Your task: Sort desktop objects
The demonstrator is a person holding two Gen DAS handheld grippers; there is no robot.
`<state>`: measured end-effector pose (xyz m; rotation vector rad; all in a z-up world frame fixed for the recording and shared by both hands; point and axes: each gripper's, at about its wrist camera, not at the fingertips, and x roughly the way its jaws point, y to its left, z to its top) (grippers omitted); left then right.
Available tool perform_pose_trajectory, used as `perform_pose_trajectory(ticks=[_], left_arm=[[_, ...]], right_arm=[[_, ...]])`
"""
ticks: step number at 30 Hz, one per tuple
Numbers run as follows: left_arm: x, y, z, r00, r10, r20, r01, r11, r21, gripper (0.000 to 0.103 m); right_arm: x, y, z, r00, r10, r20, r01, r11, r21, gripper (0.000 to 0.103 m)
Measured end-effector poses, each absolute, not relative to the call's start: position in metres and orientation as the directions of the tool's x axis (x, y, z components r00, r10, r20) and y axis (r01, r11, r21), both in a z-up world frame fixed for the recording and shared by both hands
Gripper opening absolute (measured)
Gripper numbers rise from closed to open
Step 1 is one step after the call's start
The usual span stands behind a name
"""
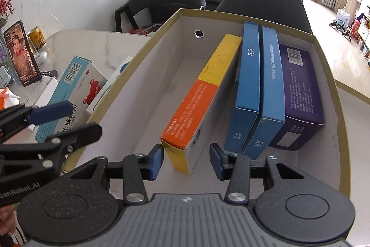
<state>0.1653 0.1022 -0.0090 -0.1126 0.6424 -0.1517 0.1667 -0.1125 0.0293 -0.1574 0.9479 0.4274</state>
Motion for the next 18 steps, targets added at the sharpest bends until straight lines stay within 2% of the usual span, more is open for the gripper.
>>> perform_pose_trajectory(ticks=[7,12,18], left_arm=[[0.165,0.104,-0.012,0.787,-0.182,-0.589,0.108,0.981,-0.159,0.061],[0.164,0.104,-0.014,0.785,-0.182,-0.592,0.105,0.981,-0.162,0.063],[0.159,0.106,-0.016,0.786,-0.186,-0.590,0.107,0.980,-0.166,0.064]], right_arm=[[0.173,-0.120,0.032,0.567,0.204,-0.798,-0.380,0.924,-0.034,0.041],[0.181,-0.133,0.035,0.580,0.215,-0.785,-0.346,0.938,0.002,0.041],[0.184,-0.127,0.031,0.597,0.211,-0.774,-0.356,0.934,-0.021,0.041]])
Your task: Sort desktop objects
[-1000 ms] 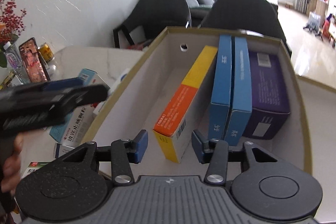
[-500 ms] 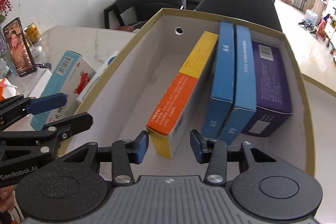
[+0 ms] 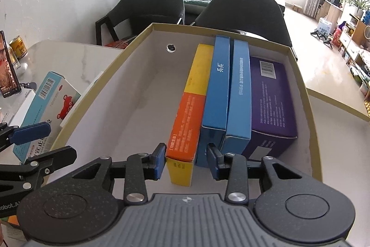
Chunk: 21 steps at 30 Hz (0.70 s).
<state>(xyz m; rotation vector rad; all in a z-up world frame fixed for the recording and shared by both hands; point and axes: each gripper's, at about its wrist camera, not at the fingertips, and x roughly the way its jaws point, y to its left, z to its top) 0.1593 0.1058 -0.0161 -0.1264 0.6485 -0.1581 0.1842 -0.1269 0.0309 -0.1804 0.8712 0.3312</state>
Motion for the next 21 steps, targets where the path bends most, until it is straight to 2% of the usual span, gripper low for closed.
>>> perform_pose_trajectory(ticks=[10,16,21], left_arm=[[0.153,0.106,-0.015,0.797,-0.185,-0.575,0.111,0.981,-0.161,0.064],[0.150,0.106,-0.015,0.803,-0.182,-0.567,0.113,0.981,-0.155,0.066],[0.149,0.106,-0.015,0.807,-0.180,-0.562,0.113,0.982,-0.152,0.067]], right_arm=[[0.184,-0.120,0.052,0.601,0.243,-0.761,-0.428,0.903,-0.050,0.043],[0.165,-0.115,0.057,0.619,0.220,-0.754,-0.540,0.816,-0.205,0.044],[0.141,-0.112,0.059,0.665,0.239,-0.707,-0.653,0.645,-0.397,0.043]])
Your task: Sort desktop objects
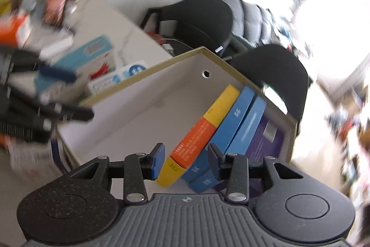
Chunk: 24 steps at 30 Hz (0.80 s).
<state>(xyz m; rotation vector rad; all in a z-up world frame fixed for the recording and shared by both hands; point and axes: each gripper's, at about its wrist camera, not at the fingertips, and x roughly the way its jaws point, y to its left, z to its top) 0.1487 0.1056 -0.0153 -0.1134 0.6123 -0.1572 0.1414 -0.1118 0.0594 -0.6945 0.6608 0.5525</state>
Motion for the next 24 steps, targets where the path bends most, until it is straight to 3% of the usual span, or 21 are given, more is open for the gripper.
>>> perform_pose_trajectory(ticks=[8,24], left_arm=[[0.150,0.105,-0.015,0.805,-0.176,-0.567,0.110,0.983,-0.150,0.069],[0.152,0.104,-0.018,0.791,-0.182,-0.584,0.119,0.982,-0.146,0.071]], right_arm=[[0.139,-0.103,0.048,0.621,0.212,-0.755,-0.768,0.357,-0.532,0.042],[0.169,-0.084,0.043,0.465,0.171,-0.869,-0.878,0.214,-0.427,0.042]])
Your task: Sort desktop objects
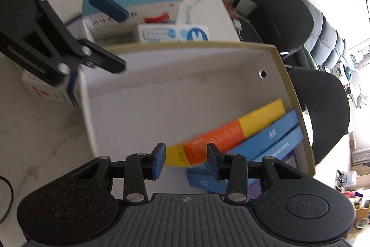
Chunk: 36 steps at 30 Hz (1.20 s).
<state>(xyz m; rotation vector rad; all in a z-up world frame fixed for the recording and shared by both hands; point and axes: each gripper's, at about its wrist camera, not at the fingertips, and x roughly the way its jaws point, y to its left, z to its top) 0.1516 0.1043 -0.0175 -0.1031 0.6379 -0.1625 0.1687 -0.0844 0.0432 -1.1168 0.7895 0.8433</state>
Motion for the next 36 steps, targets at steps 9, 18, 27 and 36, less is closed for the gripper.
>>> perform_pose_trajectory(ticks=[9,18,27,36], left_arm=[[0.152,0.102,-0.019,0.788,-0.181,-0.588,0.121,0.983,-0.140,0.073],[0.153,0.102,-0.018,0.787,-0.181,-0.589,0.121,0.983,-0.139,0.073],[0.152,0.100,-0.017,0.790,-0.170,-0.590,0.117,0.985,-0.127,0.073],[0.144,0.104,-0.004,0.811,-0.169,-0.560,0.110,0.984,-0.138,0.076]], right_arm=[[0.175,-0.081,0.043,0.435,0.169,-0.884,-0.898,0.154,-0.412,0.042],[0.188,-0.077,0.039,0.474,0.155,-0.867,-0.878,0.166,-0.450,0.042],[0.192,-0.079,0.037,0.503,0.166,-0.848,-0.857,0.220,-0.465,0.044],[0.175,-0.088,0.052,0.542,0.234,-0.807,-0.831,0.289,-0.475,0.054]])
